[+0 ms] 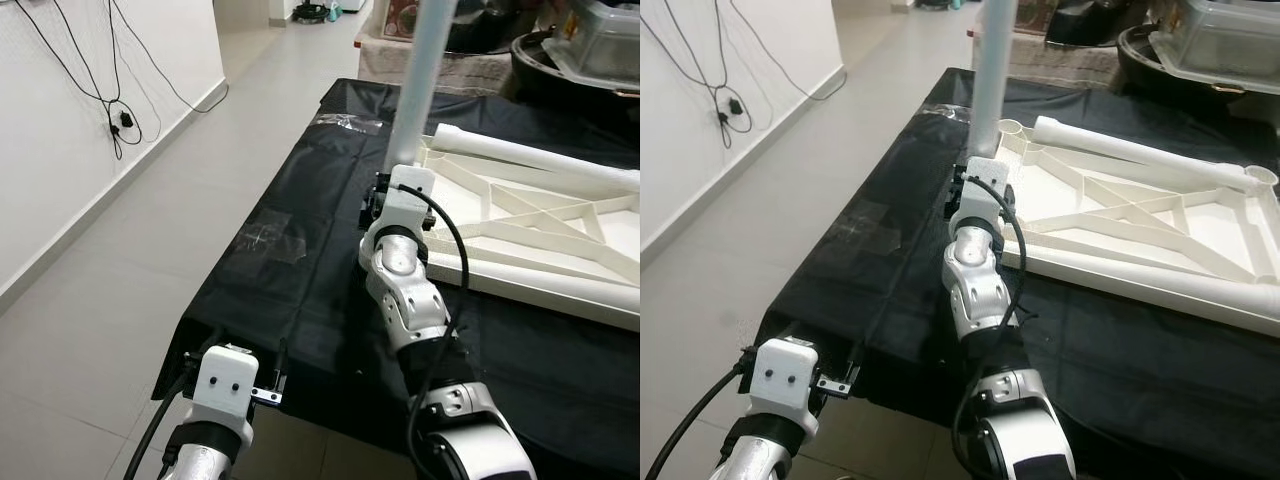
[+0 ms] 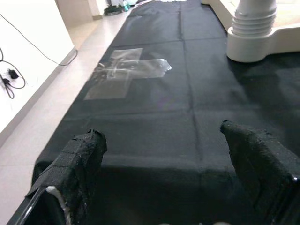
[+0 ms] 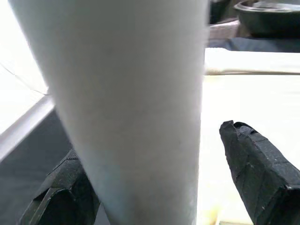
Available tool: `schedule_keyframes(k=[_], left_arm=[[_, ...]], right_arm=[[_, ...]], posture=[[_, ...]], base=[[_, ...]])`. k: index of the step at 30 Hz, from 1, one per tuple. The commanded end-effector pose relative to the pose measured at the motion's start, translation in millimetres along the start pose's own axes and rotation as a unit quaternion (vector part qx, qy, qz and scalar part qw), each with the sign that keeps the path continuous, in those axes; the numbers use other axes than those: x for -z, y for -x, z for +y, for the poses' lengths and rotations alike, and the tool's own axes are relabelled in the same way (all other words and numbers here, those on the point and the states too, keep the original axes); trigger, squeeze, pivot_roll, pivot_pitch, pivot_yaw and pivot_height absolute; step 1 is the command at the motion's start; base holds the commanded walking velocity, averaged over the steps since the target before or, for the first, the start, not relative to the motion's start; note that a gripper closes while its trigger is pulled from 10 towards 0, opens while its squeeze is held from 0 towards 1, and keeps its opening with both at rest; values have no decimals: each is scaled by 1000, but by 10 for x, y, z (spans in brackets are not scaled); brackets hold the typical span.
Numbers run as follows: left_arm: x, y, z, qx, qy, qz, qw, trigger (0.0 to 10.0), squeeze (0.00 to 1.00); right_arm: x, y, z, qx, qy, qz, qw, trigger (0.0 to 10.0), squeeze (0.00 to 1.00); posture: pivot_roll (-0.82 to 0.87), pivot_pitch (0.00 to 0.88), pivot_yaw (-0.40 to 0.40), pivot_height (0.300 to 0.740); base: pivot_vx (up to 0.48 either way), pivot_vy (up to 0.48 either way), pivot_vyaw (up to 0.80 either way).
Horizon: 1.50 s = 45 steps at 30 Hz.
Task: Building children table
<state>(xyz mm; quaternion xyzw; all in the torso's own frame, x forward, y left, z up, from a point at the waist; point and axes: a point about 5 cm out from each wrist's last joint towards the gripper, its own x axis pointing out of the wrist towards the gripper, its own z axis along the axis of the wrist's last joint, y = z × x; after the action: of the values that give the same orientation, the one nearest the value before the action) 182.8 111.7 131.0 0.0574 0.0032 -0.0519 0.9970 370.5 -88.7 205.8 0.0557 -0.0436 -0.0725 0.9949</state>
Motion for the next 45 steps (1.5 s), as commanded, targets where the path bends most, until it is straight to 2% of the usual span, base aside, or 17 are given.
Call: schedule_keyframes(k=[1, 2, 11, 14, 24, 27, 30, 31, 36, 45], left_arm=[[36, 14, 4, 2, -2, 8, 1000, 10000, 0], [36, 13, 5, 2, -2, 8, 1000, 10000, 0], [36, 10, 6, 3, -3, 7, 1000, 10000, 0], [29, 14, 3, 2, -2, 7, 1000, 10000, 0], [25, 24, -2, 1, -1, 8, 1000, 10000, 0], [23, 29, -8, 2, -1, 9, 1000, 10000, 0], [21, 29, -12, 3, -1, 9, 1000, 10000, 0], [20, 29, -14, 3, 0, 9, 1000, 10000, 0], [20, 30, -19, 3, 0, 10, 1000, 10000, 0], [24, 35, -28, 4, 0, 11, 1000, 10000, 0]], right_arm=[[63, 24, 43, -47, -28, -1, 999, 10000, 0], [43, 4, 43, -79, -25, -14, 996, 10000, 0], [61, -91, -10, -131, -12, -9, 991, 10000, 0], [41, -233, -54, -180, 7, -5, 984, 10000, 0], [-117, -357, -52, -226, 7, -22, 974, 10000, 0], [-172, -400, -34, -277, 3, -13, 961, 10000, 0], [-182, -411, -39, -293, -1, -6, 956, 10000, 0], [-187, -420, -46, -312, 5, -2, 950, 10000, 0], [-192, -453, -102, -342, 9, 18, 940, 10000, 0], [-249, -485, -158, -360, 26, 22, 932, 10000, 0]], posture=[[74, 103, -7, 740], [74, 102, -5, 740], [75, 103, -5, 740], [86, 115, -7, 740], [88, 121, -11, 740], [90, 125, -9, 740], [91, 127, -12, 740], [91, 127, -12, 740], [93, 131, -14, 740], [93, 131, -14, 740]], base=[[0, 0, 0], [0, 0, 0], [0, 0, 0], [0, 0, 0], [0, 0, 0], [0, 0, 0], [0, 0, 0], [0, 0, 0], [0, 0, 0], [0, 0, 0]])
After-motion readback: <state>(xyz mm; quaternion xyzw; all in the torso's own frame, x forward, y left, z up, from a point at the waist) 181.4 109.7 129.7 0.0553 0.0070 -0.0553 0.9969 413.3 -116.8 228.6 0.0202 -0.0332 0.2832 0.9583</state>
